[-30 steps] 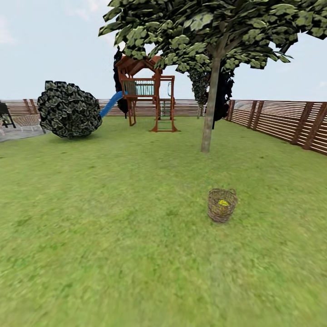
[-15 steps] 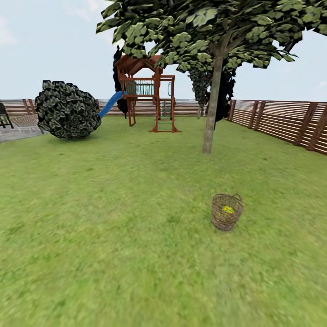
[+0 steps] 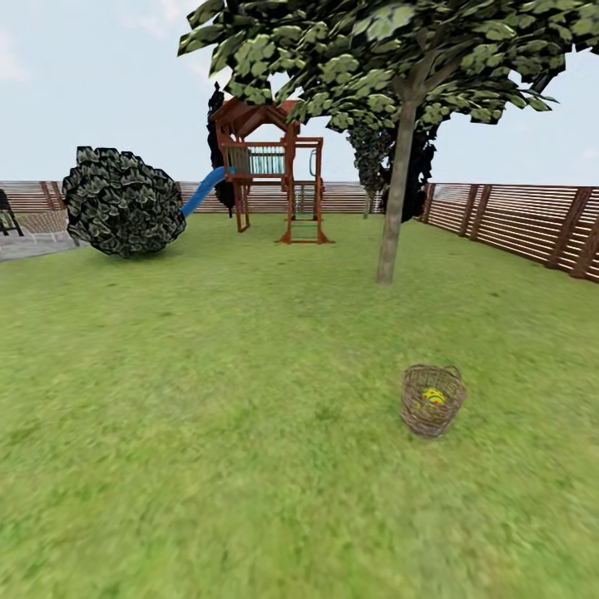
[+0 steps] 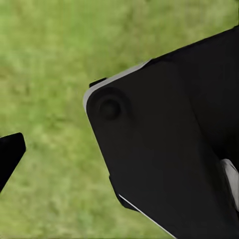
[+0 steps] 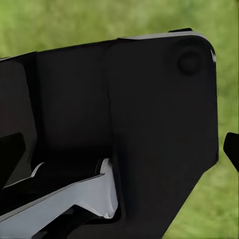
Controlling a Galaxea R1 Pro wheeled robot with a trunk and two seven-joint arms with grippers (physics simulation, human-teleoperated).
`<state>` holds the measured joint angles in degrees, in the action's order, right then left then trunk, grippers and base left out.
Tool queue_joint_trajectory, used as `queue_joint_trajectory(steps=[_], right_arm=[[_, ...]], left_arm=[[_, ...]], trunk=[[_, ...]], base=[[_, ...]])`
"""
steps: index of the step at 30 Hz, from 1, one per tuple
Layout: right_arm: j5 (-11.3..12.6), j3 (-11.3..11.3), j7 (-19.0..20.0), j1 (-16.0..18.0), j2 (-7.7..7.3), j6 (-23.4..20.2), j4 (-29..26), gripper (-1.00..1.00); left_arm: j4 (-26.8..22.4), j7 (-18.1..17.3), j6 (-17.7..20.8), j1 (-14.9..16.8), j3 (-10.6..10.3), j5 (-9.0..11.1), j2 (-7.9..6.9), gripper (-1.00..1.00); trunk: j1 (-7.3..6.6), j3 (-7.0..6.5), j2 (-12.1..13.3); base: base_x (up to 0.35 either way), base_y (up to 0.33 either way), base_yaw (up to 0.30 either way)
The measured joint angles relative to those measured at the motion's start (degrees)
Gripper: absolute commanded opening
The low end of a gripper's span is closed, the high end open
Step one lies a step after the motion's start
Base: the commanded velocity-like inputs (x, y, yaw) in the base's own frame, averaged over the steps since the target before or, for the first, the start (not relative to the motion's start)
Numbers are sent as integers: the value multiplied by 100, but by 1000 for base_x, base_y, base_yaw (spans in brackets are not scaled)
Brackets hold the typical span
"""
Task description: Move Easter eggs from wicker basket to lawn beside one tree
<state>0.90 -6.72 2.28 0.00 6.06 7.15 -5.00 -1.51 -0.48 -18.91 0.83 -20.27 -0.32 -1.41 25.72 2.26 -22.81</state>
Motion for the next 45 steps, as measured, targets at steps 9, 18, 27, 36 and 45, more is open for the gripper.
queue_joint_trajectory(steps=[9,18,27,36,45], right_arm=[[-2,5,2,0,-1,0,16,100],[-2,-4,3,0,-3,0,24,100],[-1,-4,3,0,-2,0,30,100],[2,-7,3,0,-1,0,31,100],[-2,-9,3,0,-9,0,29,100]], left_arm=[[0,0,0,2,0,0,1,100],[0,0,0,2,0,0,2,100],[1,0,0,2,0,0,2,100],[1,0,0,2,1,0,-2,100],[0,0,-6,2,0,0,0,100]], trunk=[[0,-1,0],[0,-15,0],[0,-33,0],[0,-51,0],[0,-57,0]], base=[[298,174,-76],[303,178,-243],[283,213,-268],[268,230,-267],[265,235,-162]])
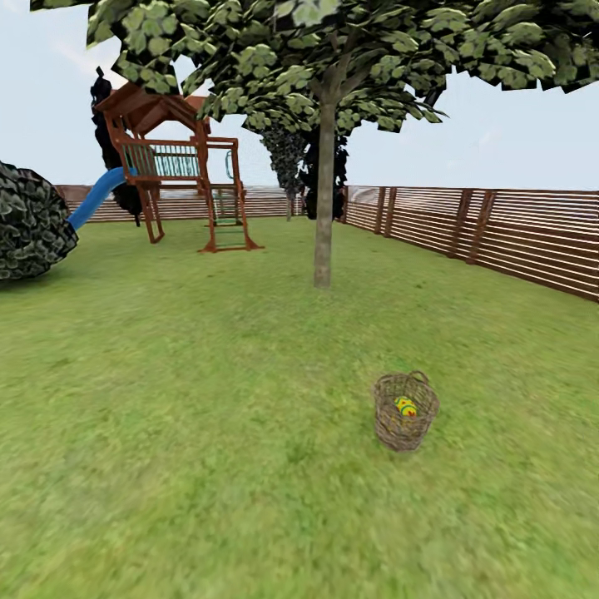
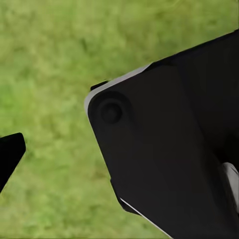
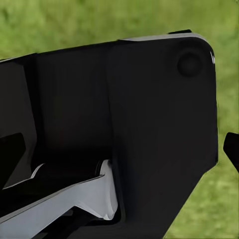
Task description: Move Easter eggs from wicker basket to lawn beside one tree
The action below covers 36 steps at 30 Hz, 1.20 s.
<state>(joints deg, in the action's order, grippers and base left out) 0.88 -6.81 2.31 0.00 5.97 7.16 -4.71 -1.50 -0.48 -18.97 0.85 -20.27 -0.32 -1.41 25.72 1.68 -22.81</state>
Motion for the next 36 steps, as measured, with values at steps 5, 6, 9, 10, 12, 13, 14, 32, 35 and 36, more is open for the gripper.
queue_joint_trajectory(steps=[5,6,9,10,12,13,14,32,35,36], right_arm=[[-1,3,0,0,1,0,-5,100],[-1,3,0,0,0,0,-5,100],[-1,2,0,0,-1,0,-3,100],[-1,1,0,0,-1,0,-2,100],[0,-1,0,0,-1,0,0,100],[0,-1,0,0,-1,0,0,100],[0,-2,0,0,-1,0,0,100],[5,-5,0,0,-1,0,2,100],[3,-5,0,0,-1,0,2,100],[4,-5,0,0,-1,0,2,100]], left_arm=[[0,0,-1,0,0,0,1,100],[0,0,-1,0,0,0,1,100],[0,0,-3,0,0,0,1,100],[0,0,-3,0,0,0,1,100],[0,0,-3,0,0,0,2,100],[0,0,-3,2,0,0,2,100],[0,0,-3,1,0,0,0,100],[0,0,-3,8,1,0,-13,100],[0,0,-3,8,1,0,-15,100],[0,0,-3,8,1,0,-15,100]], trunk=[[0,0,0],[0,-1,0],[0,-1,0],[0,-1,0],[0,-1,0],[0,-1,0],[0,-1,0],[0,-1,0],[0,-1,0],[0,-1,0]], base=[[264,236,-28],[264,236,-9],[262,240,-61],[258,245,-133],[248,251,-192],[243,254,-215],[238,257,-236],[224,264,-266],[219,267,-273],[219,267,-273]])
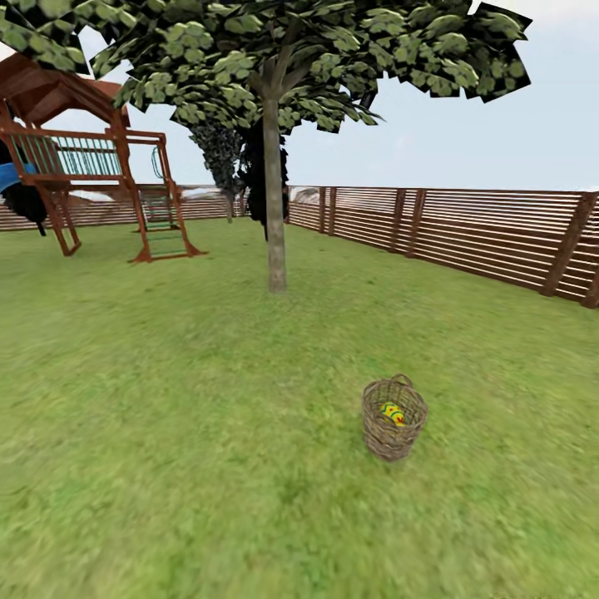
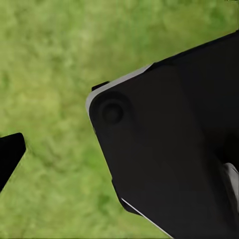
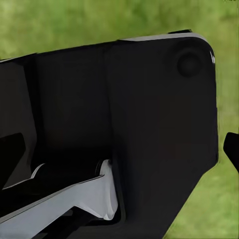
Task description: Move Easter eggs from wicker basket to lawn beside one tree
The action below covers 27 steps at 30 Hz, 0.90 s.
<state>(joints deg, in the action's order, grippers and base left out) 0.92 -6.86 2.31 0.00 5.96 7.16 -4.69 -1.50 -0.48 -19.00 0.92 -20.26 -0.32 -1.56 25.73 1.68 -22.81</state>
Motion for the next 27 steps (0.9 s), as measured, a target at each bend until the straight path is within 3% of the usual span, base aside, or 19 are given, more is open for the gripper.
queue_joint_trajectory(steps=[27], right_arm=[[2,-16,0,0,-3,0,0,100]], left_arm=[[0,0,0,0,-10,0,-1,100]], trunk=[[0,0,0]], base=[[233,261,-273]])
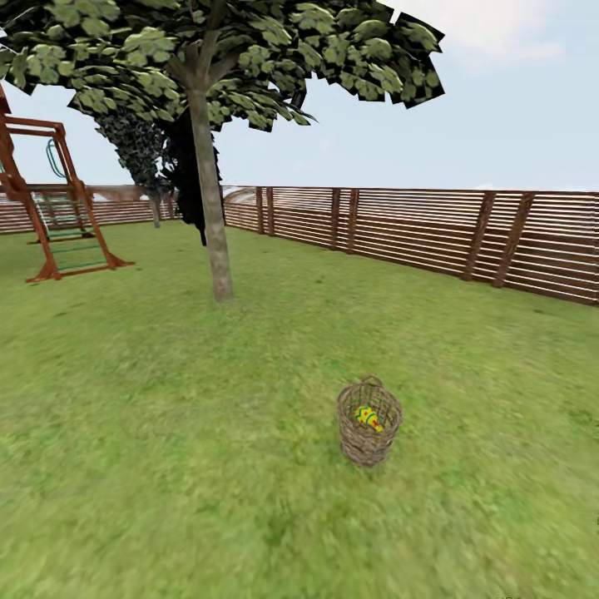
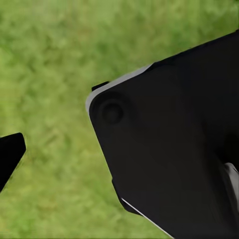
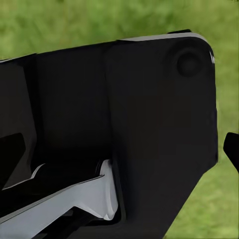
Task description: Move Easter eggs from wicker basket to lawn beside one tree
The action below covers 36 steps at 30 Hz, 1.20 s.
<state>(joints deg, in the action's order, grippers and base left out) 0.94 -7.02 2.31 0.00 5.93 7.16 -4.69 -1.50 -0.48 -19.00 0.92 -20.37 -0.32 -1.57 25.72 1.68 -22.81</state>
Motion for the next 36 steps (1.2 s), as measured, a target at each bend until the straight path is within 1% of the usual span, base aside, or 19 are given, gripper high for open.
queue_joint_trajectory(steps=[11,36], right_arm=[[1,-3,0,0,1,0,0,100],[1,-2,0,0,-3,0,0,100]], left_arm=[[0,0,0,0,-106,0,0,100],[0,0,0,1,-122,0,0,100]], trunk=[[0,0,0],[0,0,0]], base=[[253,248,-273],[238,256,-273]])
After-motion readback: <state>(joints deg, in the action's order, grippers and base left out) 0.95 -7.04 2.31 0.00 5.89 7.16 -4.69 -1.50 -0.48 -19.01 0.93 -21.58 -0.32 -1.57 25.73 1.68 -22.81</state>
